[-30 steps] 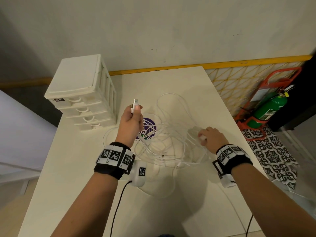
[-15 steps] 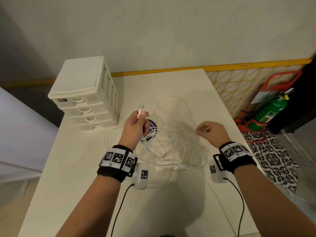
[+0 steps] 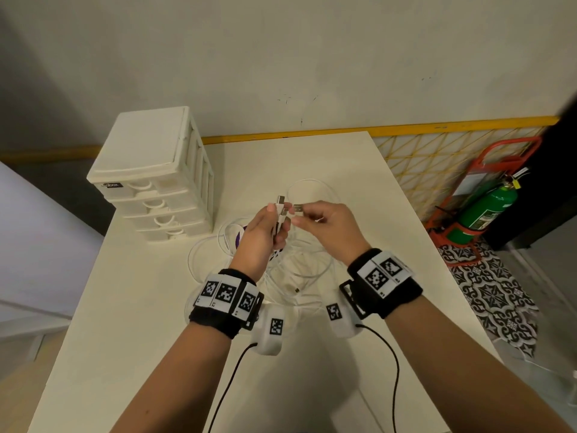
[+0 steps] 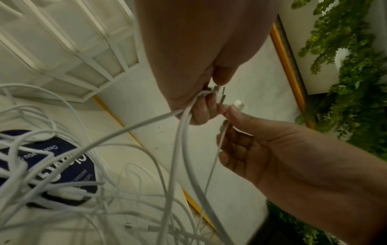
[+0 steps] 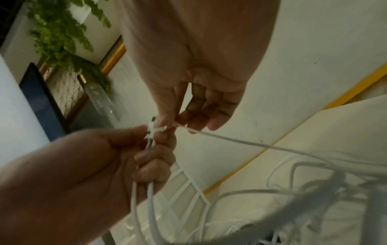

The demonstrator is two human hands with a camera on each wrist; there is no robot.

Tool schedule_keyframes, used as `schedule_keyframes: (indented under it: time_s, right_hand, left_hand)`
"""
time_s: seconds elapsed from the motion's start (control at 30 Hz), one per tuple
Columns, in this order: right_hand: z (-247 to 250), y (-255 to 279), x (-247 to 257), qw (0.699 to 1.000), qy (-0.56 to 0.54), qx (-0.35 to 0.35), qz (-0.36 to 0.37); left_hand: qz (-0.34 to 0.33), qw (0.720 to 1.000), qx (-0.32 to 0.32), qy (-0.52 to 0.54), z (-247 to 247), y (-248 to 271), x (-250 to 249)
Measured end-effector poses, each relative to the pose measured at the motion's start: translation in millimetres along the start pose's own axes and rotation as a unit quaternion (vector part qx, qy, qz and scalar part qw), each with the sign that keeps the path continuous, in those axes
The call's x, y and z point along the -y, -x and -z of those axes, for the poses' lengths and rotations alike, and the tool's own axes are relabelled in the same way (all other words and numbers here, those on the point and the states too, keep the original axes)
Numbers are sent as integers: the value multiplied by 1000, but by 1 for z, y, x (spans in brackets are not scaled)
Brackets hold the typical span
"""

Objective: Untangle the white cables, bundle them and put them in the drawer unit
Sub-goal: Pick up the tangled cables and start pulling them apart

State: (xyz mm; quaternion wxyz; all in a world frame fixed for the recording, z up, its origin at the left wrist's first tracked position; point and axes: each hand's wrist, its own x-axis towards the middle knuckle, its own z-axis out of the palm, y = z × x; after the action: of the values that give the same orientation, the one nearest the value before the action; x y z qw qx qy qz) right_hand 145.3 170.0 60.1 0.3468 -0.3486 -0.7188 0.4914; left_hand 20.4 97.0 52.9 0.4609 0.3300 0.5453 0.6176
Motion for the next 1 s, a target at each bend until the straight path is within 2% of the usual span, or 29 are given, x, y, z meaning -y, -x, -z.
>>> schedule_keyframes:
  time_s: [0.2,0.4,0.63,0.87,1.0]
  right_hand:
    - [-13,4,1,996,-76,2,-47]
    - [-16,4,-2,994,-60,1,-88]
    - [-19,6,-11,995,-22,-7,-97]
    - [-20,7,-11,995,-38,25,-90]
    - [-15,3,-8,998,-19,4,-62]
  left_hand:
    - [-25,1000,7,-10,1,2,0]
    - [24,1000,-13,1,1,2,3]
    - [17,996,37,-77,-1,4,5]
    - [5,998,32,-54,0,4,6]
    - [7,997,47,-62,0,2,4]
